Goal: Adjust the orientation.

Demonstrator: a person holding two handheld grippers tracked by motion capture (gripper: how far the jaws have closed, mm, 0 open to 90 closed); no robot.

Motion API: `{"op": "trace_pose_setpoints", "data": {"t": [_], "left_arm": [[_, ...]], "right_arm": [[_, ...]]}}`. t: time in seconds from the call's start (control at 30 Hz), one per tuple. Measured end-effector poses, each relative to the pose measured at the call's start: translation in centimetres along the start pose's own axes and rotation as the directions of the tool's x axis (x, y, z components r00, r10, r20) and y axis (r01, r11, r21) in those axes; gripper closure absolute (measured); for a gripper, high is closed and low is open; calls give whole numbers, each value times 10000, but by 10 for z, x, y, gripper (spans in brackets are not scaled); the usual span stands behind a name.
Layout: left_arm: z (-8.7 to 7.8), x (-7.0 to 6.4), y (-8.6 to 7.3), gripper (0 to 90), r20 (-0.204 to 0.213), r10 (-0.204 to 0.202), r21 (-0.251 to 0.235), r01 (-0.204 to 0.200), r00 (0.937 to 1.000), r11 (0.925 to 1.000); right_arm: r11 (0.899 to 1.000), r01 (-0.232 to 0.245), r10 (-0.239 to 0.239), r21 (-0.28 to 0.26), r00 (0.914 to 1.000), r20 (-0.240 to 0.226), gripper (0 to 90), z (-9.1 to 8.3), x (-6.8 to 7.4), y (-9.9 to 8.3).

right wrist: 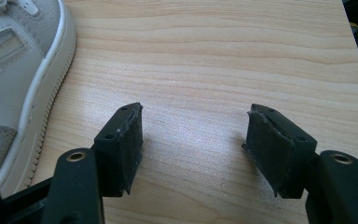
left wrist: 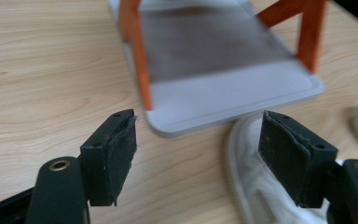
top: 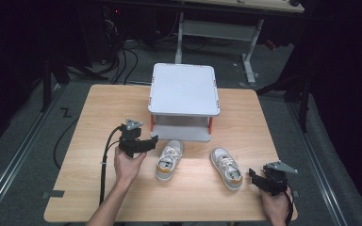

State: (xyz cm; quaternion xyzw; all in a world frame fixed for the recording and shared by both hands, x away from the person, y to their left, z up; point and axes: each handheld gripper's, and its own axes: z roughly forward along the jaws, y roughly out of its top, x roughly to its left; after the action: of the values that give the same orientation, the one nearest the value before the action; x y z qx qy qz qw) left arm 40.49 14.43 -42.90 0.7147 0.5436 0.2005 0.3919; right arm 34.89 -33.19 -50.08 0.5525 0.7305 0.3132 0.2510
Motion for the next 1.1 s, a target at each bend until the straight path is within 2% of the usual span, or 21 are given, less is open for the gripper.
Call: {"op": "trace_pose_setpoints", "data": {"t": [0.2, 0.53, 0.57, 0.67, 0.7, 0.77, 0.87, 1.0, 1.1], "left_arm": [[13, 4, -7, 295, -681, 450, 300, -430, 9967, 9986], [22, 18, -37, 299, -1457, 146, 378, -92, 9892, 9992], [22, 21, -44, 300, -1613, 143, 410, -77, 9868, 9991], [22, 24, -51, 302, -1809, 67, 428, 10, 9835, 9991], [23, 26, -55, 303, -1962, 138, 571, -26, 9805, 9984], [25, 29, -61, 304, -2072, -12, 643, 148, 9783, 9978], [25, 33, -69, 307, -2289, 17, 722, 152, 9735, 9973], [23, 36, -74, 309, -2328, -53, 502, 175, 9725, 9986], [23, 35, -74, 310, -2310, 6, 550, 124, 9730, 9984]], "right_arm": [[10000, -17, 17, 11, 10000, -16, 360, 0, 0, 0], [10000, -4, 3, -13, 10000, -45, 390, 2, -1, 2], [10000, 2, -2, -2, 10000, -76, 381, 2, -1, 3], [9999, -77, 78, 83, 9999, -74, 373, 2, 0, 3], [9999, -93, 94, 137, 9999, -70, 360, 2, 0, 4], [9987, -393, 403, 311, 9987, -321, 332, -1, 0, 6], [9987, -504, 508, 88, 9973, -528, 330, -5, 1, 6], [9977, -664, 644, -143, 9916, -1119, 316, -13, 4, 8], [9977, -613, 565, -281, 9873, -1486, 309, -22, 9, 11]]}}
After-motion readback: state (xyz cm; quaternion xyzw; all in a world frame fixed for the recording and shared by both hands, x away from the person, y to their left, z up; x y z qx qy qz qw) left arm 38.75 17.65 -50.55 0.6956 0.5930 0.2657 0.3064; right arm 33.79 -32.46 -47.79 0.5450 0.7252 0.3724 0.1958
